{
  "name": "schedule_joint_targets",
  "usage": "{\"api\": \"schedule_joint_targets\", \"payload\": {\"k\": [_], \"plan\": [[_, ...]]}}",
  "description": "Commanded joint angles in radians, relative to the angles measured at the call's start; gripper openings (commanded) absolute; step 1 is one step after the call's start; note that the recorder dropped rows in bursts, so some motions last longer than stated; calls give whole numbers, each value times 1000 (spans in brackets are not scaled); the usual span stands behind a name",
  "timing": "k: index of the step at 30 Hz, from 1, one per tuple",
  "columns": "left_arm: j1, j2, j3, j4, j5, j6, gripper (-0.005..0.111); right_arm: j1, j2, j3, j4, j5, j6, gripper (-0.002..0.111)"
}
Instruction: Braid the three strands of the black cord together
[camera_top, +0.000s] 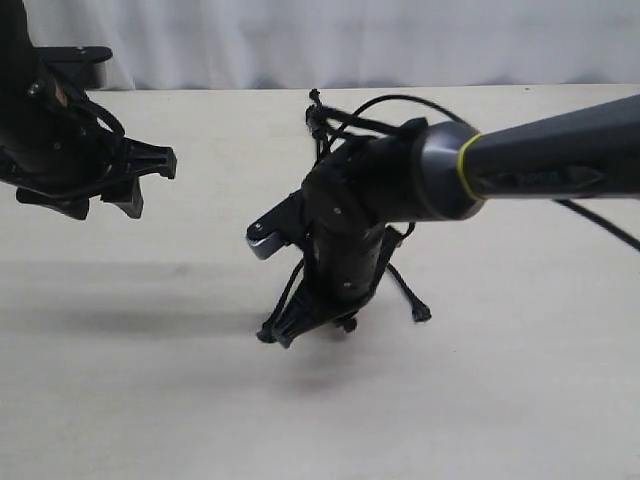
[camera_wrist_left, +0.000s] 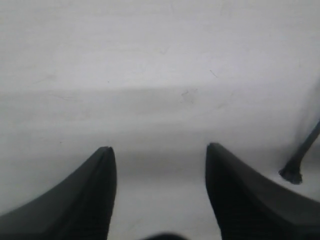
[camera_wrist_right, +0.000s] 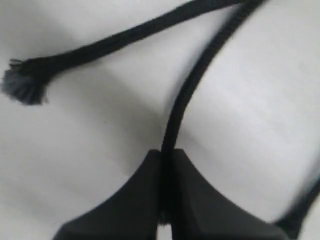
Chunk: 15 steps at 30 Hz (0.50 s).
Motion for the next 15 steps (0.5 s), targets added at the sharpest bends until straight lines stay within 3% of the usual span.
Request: {"api": "schedule_joint_targets", "payload": {"k": [1,9,15], "plan": [[-54,-4,6,-41,-42,3,51,-101,-72,1,-56,51,2,4],[-151,2,6,-61,-128,-10,51,-333,-55,1,-31,-38,-6,4],[-159,19,6,-85,-114,-10,51,-344,45,1,73,-54,-125,4]]}}
